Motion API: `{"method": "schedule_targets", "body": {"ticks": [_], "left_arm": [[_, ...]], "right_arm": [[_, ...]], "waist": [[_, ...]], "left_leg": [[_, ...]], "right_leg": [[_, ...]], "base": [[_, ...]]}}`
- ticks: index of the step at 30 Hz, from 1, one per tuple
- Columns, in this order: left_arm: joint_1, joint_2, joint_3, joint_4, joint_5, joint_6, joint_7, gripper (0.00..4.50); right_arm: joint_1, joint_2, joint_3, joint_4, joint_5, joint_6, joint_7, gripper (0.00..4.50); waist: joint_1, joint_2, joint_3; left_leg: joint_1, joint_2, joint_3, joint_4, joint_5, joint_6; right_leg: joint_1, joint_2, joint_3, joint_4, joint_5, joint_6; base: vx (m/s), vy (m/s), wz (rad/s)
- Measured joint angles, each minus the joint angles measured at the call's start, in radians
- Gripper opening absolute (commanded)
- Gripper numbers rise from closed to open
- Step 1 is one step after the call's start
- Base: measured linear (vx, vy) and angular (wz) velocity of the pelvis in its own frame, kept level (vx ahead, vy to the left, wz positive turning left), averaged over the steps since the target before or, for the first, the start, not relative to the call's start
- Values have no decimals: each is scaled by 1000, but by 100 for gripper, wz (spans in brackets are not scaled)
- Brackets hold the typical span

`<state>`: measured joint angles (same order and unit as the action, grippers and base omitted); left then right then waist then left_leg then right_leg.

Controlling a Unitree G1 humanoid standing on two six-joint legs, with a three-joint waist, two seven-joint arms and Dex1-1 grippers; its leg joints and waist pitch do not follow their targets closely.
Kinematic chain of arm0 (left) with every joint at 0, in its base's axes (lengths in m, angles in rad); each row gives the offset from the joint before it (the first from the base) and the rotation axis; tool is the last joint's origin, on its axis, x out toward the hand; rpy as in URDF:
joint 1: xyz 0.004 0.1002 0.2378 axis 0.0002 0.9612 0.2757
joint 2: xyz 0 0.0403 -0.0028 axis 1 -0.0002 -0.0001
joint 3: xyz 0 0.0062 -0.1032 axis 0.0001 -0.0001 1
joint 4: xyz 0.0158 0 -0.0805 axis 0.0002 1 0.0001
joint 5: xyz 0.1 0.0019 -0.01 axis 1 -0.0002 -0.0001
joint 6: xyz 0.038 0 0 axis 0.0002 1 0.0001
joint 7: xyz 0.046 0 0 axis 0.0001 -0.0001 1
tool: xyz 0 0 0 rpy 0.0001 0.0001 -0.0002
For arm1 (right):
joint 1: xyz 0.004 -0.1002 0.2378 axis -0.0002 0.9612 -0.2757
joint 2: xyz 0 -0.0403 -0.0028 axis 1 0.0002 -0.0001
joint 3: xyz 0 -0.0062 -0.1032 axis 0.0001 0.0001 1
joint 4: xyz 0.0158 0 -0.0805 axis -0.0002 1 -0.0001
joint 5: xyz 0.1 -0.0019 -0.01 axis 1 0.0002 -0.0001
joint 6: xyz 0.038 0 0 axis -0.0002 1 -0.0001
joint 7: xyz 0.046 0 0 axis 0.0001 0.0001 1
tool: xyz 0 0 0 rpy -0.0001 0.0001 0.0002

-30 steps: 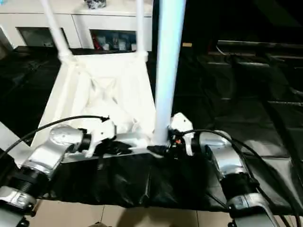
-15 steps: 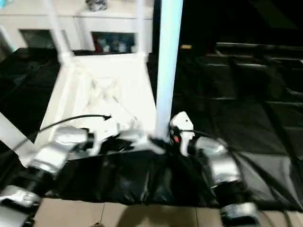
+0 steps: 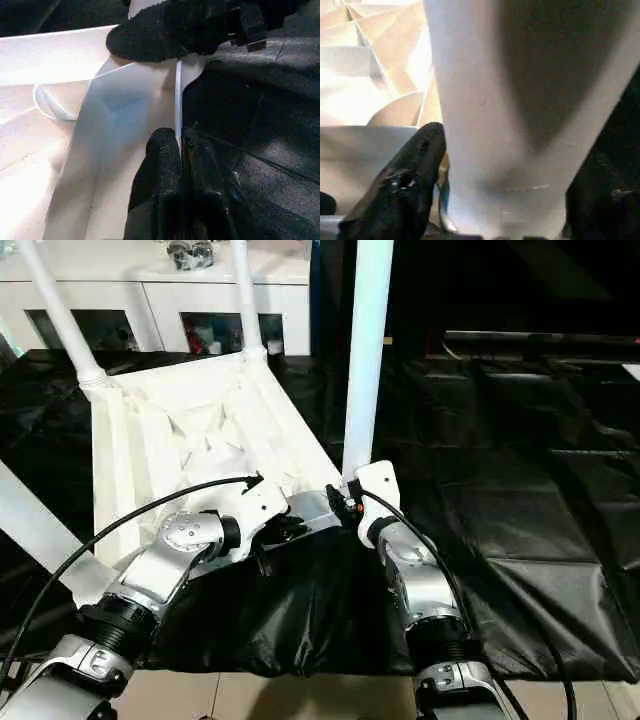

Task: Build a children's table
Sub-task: Rotate leg to tighten

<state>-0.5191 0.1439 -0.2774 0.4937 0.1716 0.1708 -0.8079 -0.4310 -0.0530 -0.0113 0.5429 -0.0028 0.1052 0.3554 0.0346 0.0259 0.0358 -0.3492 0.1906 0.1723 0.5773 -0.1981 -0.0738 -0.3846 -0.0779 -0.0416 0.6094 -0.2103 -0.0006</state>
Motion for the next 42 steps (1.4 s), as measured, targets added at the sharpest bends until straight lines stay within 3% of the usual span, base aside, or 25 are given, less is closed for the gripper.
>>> {"method": "schedule_targets", "body": {"ticks": [4, 10, 14, 17, 20, 28, 36, 42], "left_arm": [[1, 29, -5, -7, -10, -22, -50, 0], [4, 109, -12, -10, -55, -80, -184, 0], [4, 151, -13, -10, -87, -110, -276, 0], [4, 174, -14, -8, -94, -130, -322, 0], [4, 199, -23, -7, -101, -151, -366, 0], [4, 225, -34, -7, -117, -170, -434, 0], [4, 228, -33, -6, -120, -175, -438, 0], [4, 188, -11, 5, -98, -109, -328, 0]], "right_arm": [[17, -45, 15, -22, 17, -7, 123, 397], [39, -177, 86, -59, 53, -25, 404, 397], [42, -264, 135, -85, 68, -37, 587, 397], [43, -289, 141, -93, 78, -39, 674, 397], [38, -305, 149, -92, 96, -29, 742, 365], [8, -315, 174, -68, 118, -6, 827, 286], [13, -314, 172, -70, 125, 3, 838, 268], [49, -230, 114, -91, 112, 42, 627, 266]], "waist": [[0, -1, 1], [1, -1, 1], [11, -2, 2], [16, -2, 2], [22, -4, 3], [31, -6, 3], [33, -6, 3], [25, -7, 3]], "left_leg": [[-1, 0, 0, -1, 0, 0], [-5, 1, 0, -3, 0, 0], [-7, 1, 0, -1, 1, 1], [-8, 1, 0, 1, 2, 4], [-7, 2, 0, 1, 1, 4], [-8, 2, 0, 2, 2, 4], [-7, 2, 0, 2, 2, 4], [-1, 2, 0, 2, 0, 0]], "right_leg": [[-1, 0, 0, -1, 0, 0], [-5, 0, -1, -1, 0, 0], [-8, 0, -2, -1, -1, 0], [-9, 0, -2, 0, -1, -1], [-9, 0, -2, 1, -1, -1], [-9, 0, -2, 1, -1, -1], [-9, 0, -2, 1, -1, -1], [-2, 0, -1, 2, 1, -3]], "base": [[0, 0, 0], [0, 0, 0], [0, 0, 0], [0, 0, 0], [0, 0, 0], [0, 0, 0], [0, 0, 0], [0, 0, 0]]}}
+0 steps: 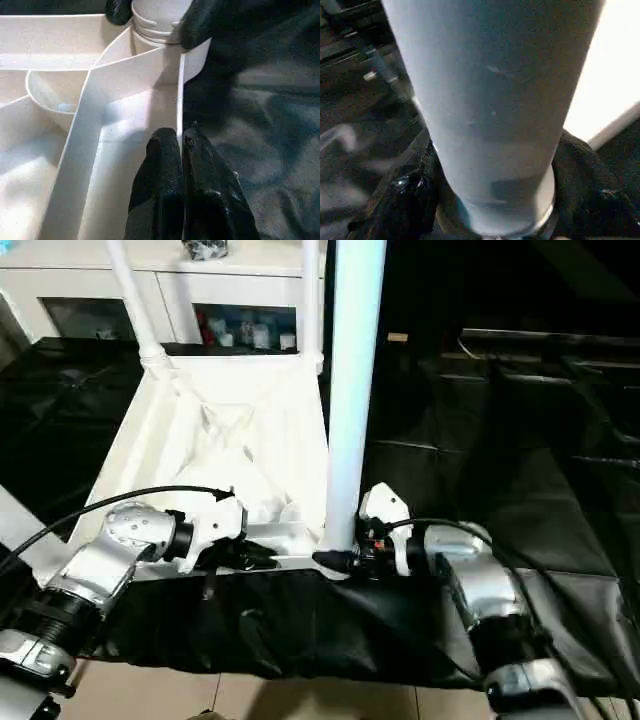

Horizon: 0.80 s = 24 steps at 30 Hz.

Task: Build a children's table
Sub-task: Rotate leg to tighten

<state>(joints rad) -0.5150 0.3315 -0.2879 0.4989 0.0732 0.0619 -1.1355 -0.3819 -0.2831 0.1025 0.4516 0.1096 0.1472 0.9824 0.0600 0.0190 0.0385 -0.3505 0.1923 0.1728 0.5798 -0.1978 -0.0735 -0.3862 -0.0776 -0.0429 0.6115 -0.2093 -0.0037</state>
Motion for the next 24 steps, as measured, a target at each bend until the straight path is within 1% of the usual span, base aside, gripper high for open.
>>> {"method": "schedule_targets", "body": {"ticks": [1, 4, 7, 12, 13, 14, 16, 18, 19, 20, 24], "left_arm": [[0, -26, 8, 0, 19, 22, 57, 0], [0, -78, 14, -3, 40, 59, 149, 0], [1, -117, 16, -11, 51, 100, 214, 0], [1, -180, 20, -35, 88, 158, 321, 0], [1, -187, 19, -38, 92, 160, 329, 0], [3, -190, 18, -42, 94, 162, 334, 0], [4, -191, 18, -44, 94, 160, 334, 0], [4, -191, 17, -45, 94, 157, 334, 0], [4, -190, 16, -45, 93, 155, 333, 0], [4, -189, 15, -45, 90, 152, 330, 0], [4, -169, 18, -50, 75, 139, 291, 0]], "right_arm": [[10, 47, -33, 1, -11, 4, -107, 266], [11, 107, -74, 1, -29, 23, -272, 265], [8, 160, -96, 1, -46, 24, -406, 265], [-17, 233, -126, 12, -96, 33, -597, 265], [-19, 233, -126, 12, -101, 30, -607, 265], [-19, 233, -126, 13, -103, 26, -610, 300], [-17, 233, -130, 9, -101, 26, -607, 337], [-12, 232, -132, 1, -93, 28, -599, 345], [-12, 223, -132, 0, -89, 28, -580, 364], [-10, 209, -131, -1, -81, 27, -552, 373], [-3, 151, -118, -8, -62, 17, -425, 382]], "waist": [[-6, -1, 0], [-18, 0, 0], [-23, 0, 0], [-26, 1, -1], [-25, 2, -1], [-25, 3, -2], [-25, 4, -2], [-25, 4, -1], [-25, 4, -1], [-25, 5, -1], [-25, 7, 1]], "left_leg": [[3, 0, 0, 1, 0, -1], [2, -1, 0, 1, 1, -1], [2, -1, 0, 0, 1, -1], [1, -1, 0, -3, 0, -1], [1, -1, 0, -4, 0, -2], [1, -1, 0, -5, 0, -2], [0, -1, 0, -6, 0, -1], [0, -1, 0, -6, 0, -1], [0, -1, 0, -6, 0, -1], [-1, -1, 0, -6, 0, -1], [-2, -1, 0, -6, 0, -1]], "right_leg": [[2, 0, 0, 0, -1, 2], [2, 0, 2, -2, -2, 4], [2, 0, 2, -2, -1, 3], [1, 0, 1, -3, 0, 1], [1, 0, 1, -3, -1, 2], [1, 0, 1, -4, -1, 2], [1, 0, 0, -5, -1, 3], [0, 0, 0, -5, -1, 3], [0, 0, 0, -5, -1, 3], [0, 0, 0, -5, -1, 3], [-2, 0, 0, -6, -1, 3]], "base": [[0, 0, 0], [0, 0, 0], [0, 0, 0], [0, 0, 0], [0, 0, 0], [0, 0, 0], [0, 0, 0], [0, 0, 0], [0, 0, 0], [0, 0, 0], [0, 0, 0]]}}
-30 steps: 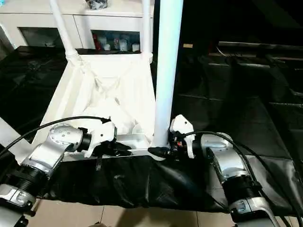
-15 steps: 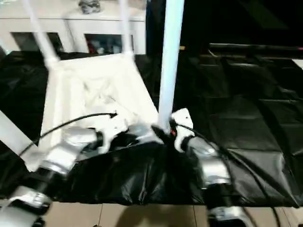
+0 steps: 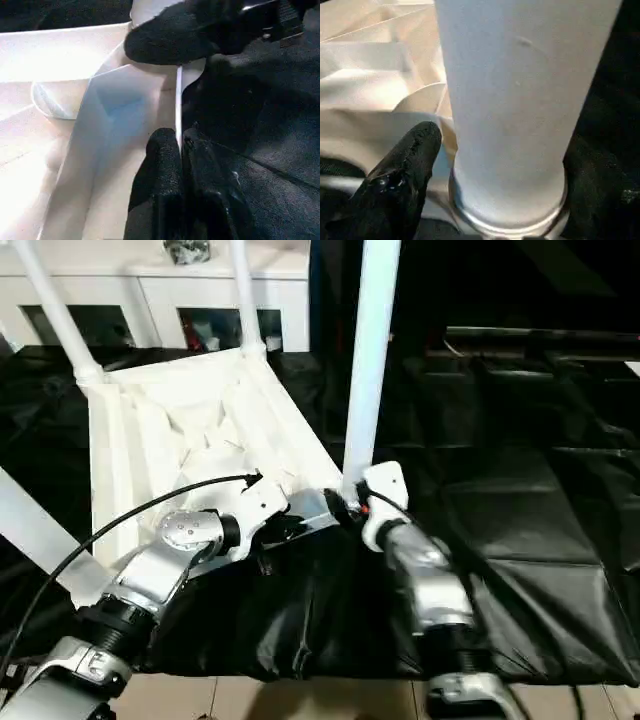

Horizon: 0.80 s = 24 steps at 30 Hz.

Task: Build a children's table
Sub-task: Rotate leg to tighten

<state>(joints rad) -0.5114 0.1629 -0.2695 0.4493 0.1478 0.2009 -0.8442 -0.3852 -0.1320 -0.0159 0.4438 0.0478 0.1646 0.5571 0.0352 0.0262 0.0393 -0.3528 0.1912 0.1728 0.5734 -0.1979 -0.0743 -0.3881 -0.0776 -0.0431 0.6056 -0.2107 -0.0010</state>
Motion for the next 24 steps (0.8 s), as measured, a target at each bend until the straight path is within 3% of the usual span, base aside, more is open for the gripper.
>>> {"method": "schedule_targets", "body": {"ticks": [7, 10, 13, 19, 24], "left_arm": [[2, 80, -3, 5, -38, -61, -131, 0], [2, 114, -3, 9, -60, -87, -196, 0], [2, 141, -5, 16, -76, -111, -246, 0], [1, 180, -7, 36, -95, -152, -321, 0], [-3, 189, -7, 40, -95, -160, -342, 0]], "right_arm": [[1, -136, 65, -14, 29, -2, 271, 382], [3, -183, 83, -25, 43, 0, 383, 346], [2, -211, 91, -27, 58, 3, 455, 341], [-17, -236, 114, -6, 73, 3, 564, 278], [-23, -239, 121, -1, 74, 3, 588, 271]], "waist": [[2, 0, 0], [3, -1, 1], [8, -1, 1], [22, -1, 1], [23, -1, 1]], "left_leg": [[-5, 1, 0, 1, 2, 3], [-5, 1, 0, 4, 2, 4], [-8, 1, -1, 6, 3, 6], [-10, 2, -1, 11, 3, 7], [-12, 2, -1, 13, 2, 7]], "right_leg": [[-4, 0, -1, 2, 0, 0], [-7, 0, -1, 4, 0, 0], [-10, 0, -1, 6, 0, -1], [-11, 0, -1, 8, 1, -1], [-12, 0, -1, 9, 1, -1]], "base": [[0, 0, 0], [0, 0, 0], [0, 0, 0], [0, 0, 0], [0, 0, 0]]}}
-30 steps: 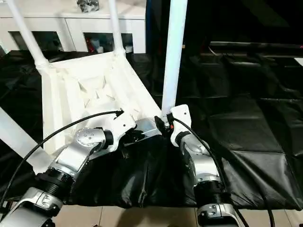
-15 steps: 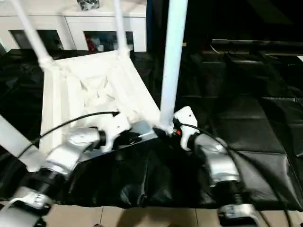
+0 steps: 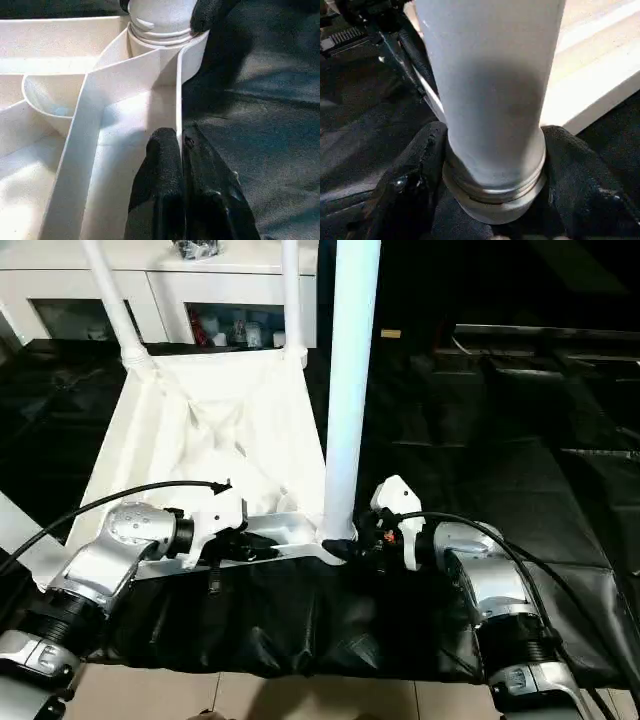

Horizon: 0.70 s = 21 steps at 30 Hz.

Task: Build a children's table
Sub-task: Rotate leg to tighten

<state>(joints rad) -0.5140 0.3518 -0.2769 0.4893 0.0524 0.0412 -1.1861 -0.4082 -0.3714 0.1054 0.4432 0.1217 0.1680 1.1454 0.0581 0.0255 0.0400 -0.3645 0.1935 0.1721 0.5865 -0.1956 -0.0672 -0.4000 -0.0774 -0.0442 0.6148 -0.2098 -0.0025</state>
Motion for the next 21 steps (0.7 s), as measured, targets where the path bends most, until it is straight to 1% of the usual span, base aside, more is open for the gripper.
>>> {"method": "schedule_targets", "body": {"ticks": [7, 10, 12, 13, 15, 16, 18, 19, 21], "left_arm": [[-6, -3, -3, 18, -1, -18, -2, 0], [-6, -32, -1, 21, 16, -4, 51, 0], [-7, -57, 2, 21, 34, 14, 107, 0], [-7, -78, 8, 21, 47, 29, 154, 0], [-7, -115, 8, 23, 66, 52, 220, 0], [-8, -147, 10, 27, 79, 65, 270, 0], [-16, -183, 8, 34, 102, 82, 335, 0], [-21, -201, 8, 40, 112, 92, 371, 0], [-29, -226, 7, 47, 129, 105, 422, 0]], "right_arm": [[9, -3, -1, -10, 1, 4, 9, 269], [41, 12, -28, -32, 2, 3, -56, 269], [57, 47, -52, -31, -8, -9, -143, 268], [58, 82, -68, -25, -23, -20, -222, 268], [60, 123, -91, -15, -38, -27, -323, 268], [60, 150, -105, -6, -45, -34, -400, 268], [58, 200, -127, 5, -63, -47, -515, 268], [53, 233, -135, 12, -80, -52, -588, 268], [34, 271, -137, 33, -99, -62, -691, 268]], "waist": [[3, 0, 0], [9, 1, 0], [5, 1, -1], [1, 1, -1], [-5, 2, -1], [-8, 2, -1], [-10, 4, -2], [-13, 6, -4], [-16, 7, -4]], "left_leg": [[-1, 0, 0, 0, 0, 0], [0, 0, 0, 1, 0, -1], [1, 0, 0, 2, -2, -5], [1, 0, 0, 3, -1, -5], [1, -1, 1, 3, 0, -4], [1, -1, 1, 4, 0, -4], [1, -1, 1, 4, 0, -4], [1, -2, 1, 4, 0, -4], [1, -2, 1, 3, 0, -4]], "right_leg": [[0, 0, 0, 0, 0, 0], [2, 0, 0, 1, 1, -1], [4, -1, 0, 1, 3, -3], [4, -1, 1, 0, 5, -4], [5, -1, 2, -1, 7, -5], [5, -1, 3, -2, 7, -4], [6, -1, 4, -3, 7, -4], [5, -1, 4, -3, 7, -4], [5, -1, 4, -3, 7, -4]], "base": [[0, 0, 0], [0, 0, 0], [0, 0, 0], [0, 0, 0], [0, 0, 0], [0, 0, 0], [0, 0, 0], [0, 0, 0], [0, 0, 0]]}}
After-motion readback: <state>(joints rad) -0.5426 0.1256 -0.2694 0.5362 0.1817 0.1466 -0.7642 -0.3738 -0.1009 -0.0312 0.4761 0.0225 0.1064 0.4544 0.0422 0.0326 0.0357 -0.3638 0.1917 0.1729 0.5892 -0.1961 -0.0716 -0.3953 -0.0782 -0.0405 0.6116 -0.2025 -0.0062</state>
